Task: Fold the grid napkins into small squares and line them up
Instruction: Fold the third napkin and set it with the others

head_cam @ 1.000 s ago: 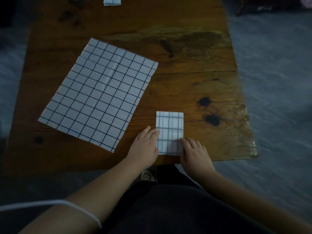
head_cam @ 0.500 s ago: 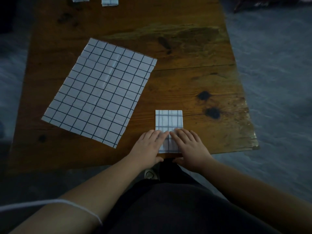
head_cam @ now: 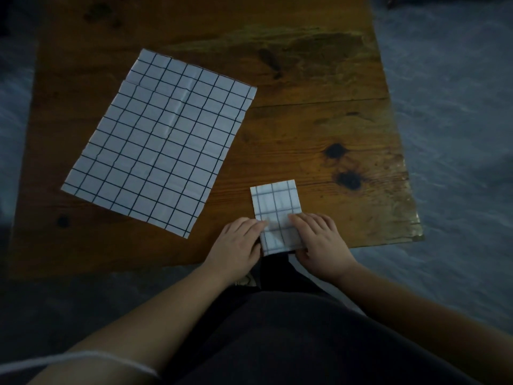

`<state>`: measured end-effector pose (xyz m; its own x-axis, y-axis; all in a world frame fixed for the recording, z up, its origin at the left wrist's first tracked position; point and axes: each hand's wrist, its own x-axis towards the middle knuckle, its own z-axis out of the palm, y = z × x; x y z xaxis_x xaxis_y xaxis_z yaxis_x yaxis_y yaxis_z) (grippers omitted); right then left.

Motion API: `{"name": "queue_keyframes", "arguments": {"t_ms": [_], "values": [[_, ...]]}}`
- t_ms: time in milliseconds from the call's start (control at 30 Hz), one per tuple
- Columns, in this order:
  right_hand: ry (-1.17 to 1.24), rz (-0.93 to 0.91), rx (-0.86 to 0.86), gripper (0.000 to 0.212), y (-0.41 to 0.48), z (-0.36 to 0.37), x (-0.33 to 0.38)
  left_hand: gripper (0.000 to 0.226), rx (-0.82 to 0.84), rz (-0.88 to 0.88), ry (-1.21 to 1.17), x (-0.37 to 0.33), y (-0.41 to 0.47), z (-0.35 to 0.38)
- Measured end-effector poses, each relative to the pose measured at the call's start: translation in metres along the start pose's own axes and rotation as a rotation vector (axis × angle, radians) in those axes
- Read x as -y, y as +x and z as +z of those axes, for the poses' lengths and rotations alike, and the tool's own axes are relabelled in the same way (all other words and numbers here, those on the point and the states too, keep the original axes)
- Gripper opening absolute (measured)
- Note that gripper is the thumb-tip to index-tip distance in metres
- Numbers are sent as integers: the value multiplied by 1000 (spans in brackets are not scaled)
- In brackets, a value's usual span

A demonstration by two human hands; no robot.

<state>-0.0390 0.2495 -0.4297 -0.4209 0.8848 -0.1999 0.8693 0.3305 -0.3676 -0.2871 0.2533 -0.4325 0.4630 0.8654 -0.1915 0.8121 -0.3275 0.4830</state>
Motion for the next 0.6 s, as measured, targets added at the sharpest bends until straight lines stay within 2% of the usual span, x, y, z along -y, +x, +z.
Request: {"name": "queue_keyframes", "arguments": {"t_ms": [100, 267, 500, 600], "values": [[30, -7, -22, 76, 11, -6, -3, 45, -18, -8, -26, 5, 7, -5], [-9, -62, 95, 76, 17, -9, -7, 46, -21, 20, 8, 2, 17, -5], [81, 9, -123, 30, 34, -21, -5, 60, 16, -25, -83, 4, 20, -8], [110, -3, -169, 20, 49, -35, 2, 60, -4, -134, -205, 1, 26, -10]]}}
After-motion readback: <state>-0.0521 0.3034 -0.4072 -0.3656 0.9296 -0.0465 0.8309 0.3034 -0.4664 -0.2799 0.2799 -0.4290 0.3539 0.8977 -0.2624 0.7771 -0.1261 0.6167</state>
